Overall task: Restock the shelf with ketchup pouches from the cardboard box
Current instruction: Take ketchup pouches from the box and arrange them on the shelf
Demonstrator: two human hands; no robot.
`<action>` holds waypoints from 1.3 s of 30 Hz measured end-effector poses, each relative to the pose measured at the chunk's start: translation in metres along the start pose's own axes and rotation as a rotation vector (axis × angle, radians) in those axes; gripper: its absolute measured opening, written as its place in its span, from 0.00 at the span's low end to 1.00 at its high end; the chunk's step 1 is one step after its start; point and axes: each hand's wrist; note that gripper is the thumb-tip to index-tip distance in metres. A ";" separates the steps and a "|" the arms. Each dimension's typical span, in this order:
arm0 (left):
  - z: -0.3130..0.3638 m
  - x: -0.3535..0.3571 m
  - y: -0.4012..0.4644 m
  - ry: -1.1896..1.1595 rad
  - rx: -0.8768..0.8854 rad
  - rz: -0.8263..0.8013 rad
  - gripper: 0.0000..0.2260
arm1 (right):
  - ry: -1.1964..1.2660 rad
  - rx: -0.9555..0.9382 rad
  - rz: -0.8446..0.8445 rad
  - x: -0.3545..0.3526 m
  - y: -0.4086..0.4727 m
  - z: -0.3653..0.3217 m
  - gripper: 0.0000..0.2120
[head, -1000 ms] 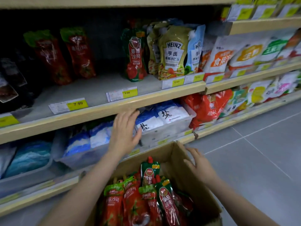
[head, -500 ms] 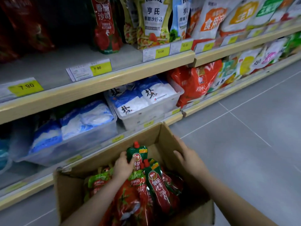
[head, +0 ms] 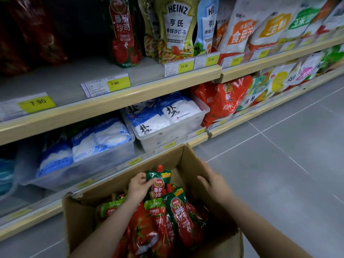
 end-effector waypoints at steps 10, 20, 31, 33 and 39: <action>0.060 -0.020 -0.010 -0.004 0.190 0.038 0.09 | 0.121 0.008 -0.071 -0.012 -0.007 -0.007 0.29; 0.143 -0.010 -0.002 -0.112 0.414 -0.069 0.08 | 0.296 -0.345 -0.084 -0.075 -0.003 -0.133 0.09; 0.131 0.002 -0.027 0.131 0.361 -0.345 0.26 | 0.551 -0.243 -0.182 -0.116 -0.004 -0.159 0.04; 0.137 0.003 -0.028 0.151 0.377 -0.271 0.27 | 0.628 -0.221 -0.170 -0.116 -0.004 -0.161 0.03; 0.143 0.015 -0.034 0.099 0.410 -0.150 0.21 | 0.665 -0.131 -0.287 -0.077 -0.015 -0.137 0.15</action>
Point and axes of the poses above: each hand's wrist, its own y-axis towards the middle knuckle, its own x-axis out of the palm, z = x × y, and after that the axes turned 14 degrees about x, right-handed
